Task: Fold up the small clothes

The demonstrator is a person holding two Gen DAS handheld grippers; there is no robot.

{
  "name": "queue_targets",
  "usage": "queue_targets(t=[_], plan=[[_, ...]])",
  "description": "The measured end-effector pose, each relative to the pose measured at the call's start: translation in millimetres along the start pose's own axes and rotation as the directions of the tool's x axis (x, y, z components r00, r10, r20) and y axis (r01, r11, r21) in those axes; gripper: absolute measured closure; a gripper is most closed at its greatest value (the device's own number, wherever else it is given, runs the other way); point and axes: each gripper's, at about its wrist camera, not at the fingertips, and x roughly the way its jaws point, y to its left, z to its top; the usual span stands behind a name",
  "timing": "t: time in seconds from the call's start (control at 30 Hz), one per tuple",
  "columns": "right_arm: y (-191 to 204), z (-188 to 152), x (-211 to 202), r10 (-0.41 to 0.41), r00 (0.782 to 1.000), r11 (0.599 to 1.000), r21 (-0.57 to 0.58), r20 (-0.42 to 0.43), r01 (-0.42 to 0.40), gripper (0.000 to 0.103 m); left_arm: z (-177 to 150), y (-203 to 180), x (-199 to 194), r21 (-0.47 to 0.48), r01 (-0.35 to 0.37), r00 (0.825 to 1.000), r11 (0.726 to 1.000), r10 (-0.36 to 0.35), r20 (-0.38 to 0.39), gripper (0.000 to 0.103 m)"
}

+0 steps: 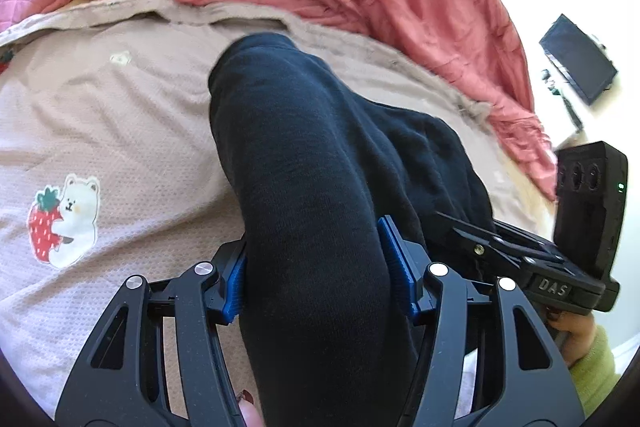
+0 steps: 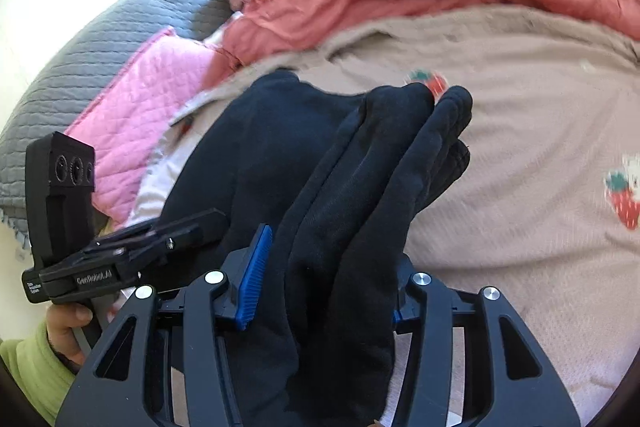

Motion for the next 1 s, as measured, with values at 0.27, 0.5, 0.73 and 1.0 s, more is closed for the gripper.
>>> queue_targets(t=[0.27,0.5,0.73,1.0], plan=[[-17.2,-23.2,49.8,-0.002,0.997,0.998,0.060,-0.072,0.006,0.051,-13.4,26.2,20.7,-0.021,-0.102,0.993,0.995,0.100,-0.057,0.053],[-12.1,-22.7,52.2,-0.026,0.998,0.999,0.044,-0.057,0.029,0.045,-20.3,37.6,19.9,-0.044,-0.091,0.995,0.995,0.089,-0.046,0.052],[12.7,-19.4,55.3,-0.081,0.996,0.993,-0.083,-0.036,0.078,0.045,-24.7,44.3,11.5,-0.056,-0.104,0.994,0.993,0.103,-0.024,0.052],[0.1,-19.6,69.8,-0.072,0.995,0.997,-0.023,-0.069,0.070,0.037,-29.0,49.1,11.8,-0.056,-0.112,0.994,0.992,0.111,-0.025,0.051]])
